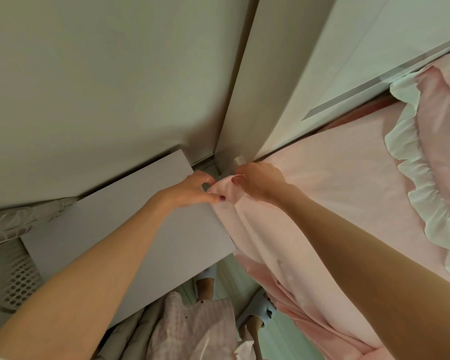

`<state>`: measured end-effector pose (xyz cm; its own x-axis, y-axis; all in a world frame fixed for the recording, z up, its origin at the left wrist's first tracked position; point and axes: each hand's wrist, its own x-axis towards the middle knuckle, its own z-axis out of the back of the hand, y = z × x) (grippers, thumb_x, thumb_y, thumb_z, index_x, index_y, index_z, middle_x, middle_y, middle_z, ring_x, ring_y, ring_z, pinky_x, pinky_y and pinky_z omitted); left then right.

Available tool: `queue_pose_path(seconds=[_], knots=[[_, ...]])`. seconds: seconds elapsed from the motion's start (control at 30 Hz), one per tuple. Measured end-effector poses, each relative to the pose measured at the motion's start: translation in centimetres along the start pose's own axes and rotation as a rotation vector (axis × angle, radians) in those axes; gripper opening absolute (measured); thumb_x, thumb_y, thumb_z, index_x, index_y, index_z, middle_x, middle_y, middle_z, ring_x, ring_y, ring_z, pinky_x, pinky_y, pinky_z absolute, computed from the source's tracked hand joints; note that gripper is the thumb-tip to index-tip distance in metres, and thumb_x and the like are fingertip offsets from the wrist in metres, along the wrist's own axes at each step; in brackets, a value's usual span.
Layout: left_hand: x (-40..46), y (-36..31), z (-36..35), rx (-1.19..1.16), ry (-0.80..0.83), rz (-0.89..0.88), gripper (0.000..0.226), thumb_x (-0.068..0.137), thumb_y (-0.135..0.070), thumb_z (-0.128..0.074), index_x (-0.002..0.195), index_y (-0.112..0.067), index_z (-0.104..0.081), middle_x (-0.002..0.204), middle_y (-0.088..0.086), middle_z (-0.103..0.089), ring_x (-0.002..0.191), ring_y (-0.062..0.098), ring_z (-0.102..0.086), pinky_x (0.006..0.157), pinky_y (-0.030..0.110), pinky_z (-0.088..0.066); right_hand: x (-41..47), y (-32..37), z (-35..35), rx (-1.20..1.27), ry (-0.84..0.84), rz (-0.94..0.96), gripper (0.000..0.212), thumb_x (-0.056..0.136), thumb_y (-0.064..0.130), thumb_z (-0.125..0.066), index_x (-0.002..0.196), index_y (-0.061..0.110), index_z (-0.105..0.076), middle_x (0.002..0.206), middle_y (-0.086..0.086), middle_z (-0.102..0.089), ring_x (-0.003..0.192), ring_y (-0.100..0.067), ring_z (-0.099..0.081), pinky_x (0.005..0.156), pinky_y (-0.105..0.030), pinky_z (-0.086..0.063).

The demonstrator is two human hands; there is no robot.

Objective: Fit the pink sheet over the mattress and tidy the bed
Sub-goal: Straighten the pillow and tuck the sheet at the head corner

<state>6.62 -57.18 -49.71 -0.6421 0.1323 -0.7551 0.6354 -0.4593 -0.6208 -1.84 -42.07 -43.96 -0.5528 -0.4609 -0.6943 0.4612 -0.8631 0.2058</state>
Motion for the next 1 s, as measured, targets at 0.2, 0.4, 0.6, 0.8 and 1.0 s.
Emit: queue_pose_path(seconds=[0.2,0.4,0.6,0.8,1.0], knots=[[0.2,-2.0,-1.6,-0.128,-0.023,-0.062,0.023,0.091,-0.022,-0.058,0.071,-0.012,-0.052,0.068,0.001,-0.049,0.064,0.012,-0.045,0.055,0.02,-0.031,-0.3,-0.4,-0.4,0.222,-0.023,-0.012,0.019,0.094,0.027,-0.044,0.089,0.021,-0.062,0.085,-0.009,-0.064,0.088,-0.029,-0.059,0.076,-0.031,-0.043],[0.6,-1.1,-0.5,0.173,-0.232,-0.046,0.033,0.094,-0.027,-0.051,0.084,0.004,-0.058,0.076,0.016,-0.054,0.074,0.026,-0.053,0.059,0.031,-0.029,-3.1,-1.7,-1.6,0.234,-0.38,0.045,0.035,0.095,0.018,-0.047,0.13,0.017,-0.052,0.134,-0.004,-0.054,0.115,-0.027,-0.055,0.094,-0.036,-0.044],[3.5,-0.7,-1.3,0.281,-0.25,0.143,0.027,0.095,-0.034,-0.047,0.085,-0.013,-0.06,0.106,0.015,-0.064,0.107,0.032,-0.057,0.088,0.035,-0.04,-6.5,-7.8,-6.1,-0.166,-0.339,-0.081,0.06,0.085,0.031,-0.063,0.14,0.02,-0.042,0.155,-0.009,-0.028,0.142,-0.032,-0.028,0.11,-0.062,-0.019],[3.5,-1.2,-2.0,0.473,-0.071,0.287,0.016,0.087,-0.035,-0.056,0.092,-0.021,-0.058,0.111,0.005,-0.058,0.115,0.029,-0.051,0.101,0.041,-0.033,-8.2,-8.2,-8.2,-0.226,-0.387,-0.1,0.079,0.062,0.045,-0.081,0.132,0.019,-0.054,0.145,-0.012,-0.045,0.132,-0.037,-0.042,0.096,-0.071,-0.031],[2.7,-1.7,-3.2,-0.086,-0.172,0.091,0.061,0.084,-0.029,-0.065,0.139,-0.017,-0.04,0.141,0.003,-0.046,0.129,0.021,-0.045,0.103,0.032,-0.04,-10.1,-8.5,-9.7,-0.195,-0.37,-0.066,0.091,0.052,0.051,-0.084,0.132,0.021,-0.053,0.147,-0.01,-0.042,0.134,-0.036,-0.04,0.099,-0.069,-0.03]])
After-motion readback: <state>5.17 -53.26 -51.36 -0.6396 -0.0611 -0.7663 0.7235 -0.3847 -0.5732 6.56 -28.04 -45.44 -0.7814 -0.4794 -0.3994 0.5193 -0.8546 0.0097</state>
